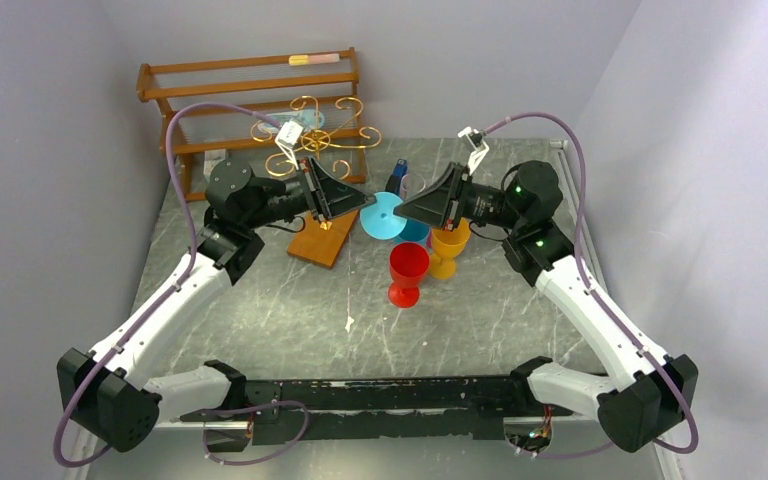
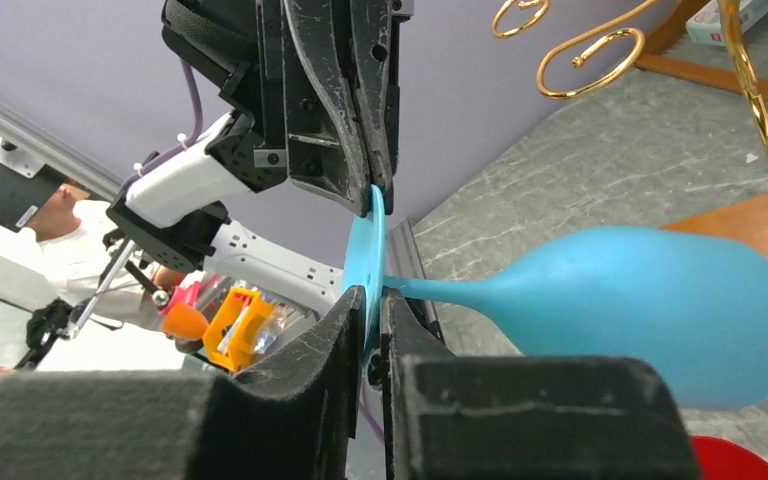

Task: Take the wine glass off the wine glass rack
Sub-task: Place the wine glass at the center of the board.

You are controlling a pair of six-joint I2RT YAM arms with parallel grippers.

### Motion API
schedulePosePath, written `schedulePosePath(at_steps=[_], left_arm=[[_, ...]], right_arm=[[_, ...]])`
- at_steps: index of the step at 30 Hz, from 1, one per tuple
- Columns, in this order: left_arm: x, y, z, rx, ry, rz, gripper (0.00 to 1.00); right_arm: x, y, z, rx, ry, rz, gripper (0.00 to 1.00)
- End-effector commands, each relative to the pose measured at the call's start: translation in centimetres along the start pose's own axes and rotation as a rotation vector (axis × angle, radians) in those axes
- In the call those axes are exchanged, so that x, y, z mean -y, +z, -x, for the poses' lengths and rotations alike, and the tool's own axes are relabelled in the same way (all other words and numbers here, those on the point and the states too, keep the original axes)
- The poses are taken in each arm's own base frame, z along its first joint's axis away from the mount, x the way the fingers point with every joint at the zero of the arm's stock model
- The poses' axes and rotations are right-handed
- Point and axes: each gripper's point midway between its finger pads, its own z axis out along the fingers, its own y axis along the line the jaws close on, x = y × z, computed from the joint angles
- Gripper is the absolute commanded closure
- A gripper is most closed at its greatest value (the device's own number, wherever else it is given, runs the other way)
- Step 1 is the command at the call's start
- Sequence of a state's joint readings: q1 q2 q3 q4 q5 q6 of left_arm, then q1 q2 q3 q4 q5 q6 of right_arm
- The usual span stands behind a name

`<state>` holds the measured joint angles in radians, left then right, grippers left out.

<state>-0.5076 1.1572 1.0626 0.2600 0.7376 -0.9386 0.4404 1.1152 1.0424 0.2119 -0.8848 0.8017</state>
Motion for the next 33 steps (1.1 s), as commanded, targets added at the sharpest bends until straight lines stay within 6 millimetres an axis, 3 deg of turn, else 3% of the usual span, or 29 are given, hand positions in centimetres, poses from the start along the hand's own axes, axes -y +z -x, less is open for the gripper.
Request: schedulePosePath(at_steps=[1, 14, 18, 23, 28, 33], left_arm=[[1.8, -0.2, 0.8, 0.045, 0.04, -0.059, 0.95], [1.4, -0.5, 0.6, 0.04, 0.063, -0.029, 0.95], [0.5, -0.9, 0.3, 0.025, 0.1, 0.036, 0.53], [-0.8, -2.1, -1.5, -0.062, 0.144, 0.123, 0.34], [-1.4, -3.2, -4.4, -0.116, 0.073, 0.106, 0.38], [-0.5, -3.1, -4.5, -0.078, 0.053, 0.058, 0.43]], right_arm=[[-0.7, 0.0, -0.5, -0.017, 0.009, 0.05, 0.88], [-0.6, 0.1, -0.7, 0.015, 0.044, 0.054, 1.0], [-0.8, 0.1, -0.5, 0.025, 0.048, 0.068, 1.0], [-0.9, 0.1, -0.3, 0.047, 0.054, 0.066, 1.0], [-0.4, 0.3, -0.4, 0.042, 0.052, 0.048, 1.0], [-0.4, 1.0, -0.8, 0.026, 0.042, 0.048, 1.0]])
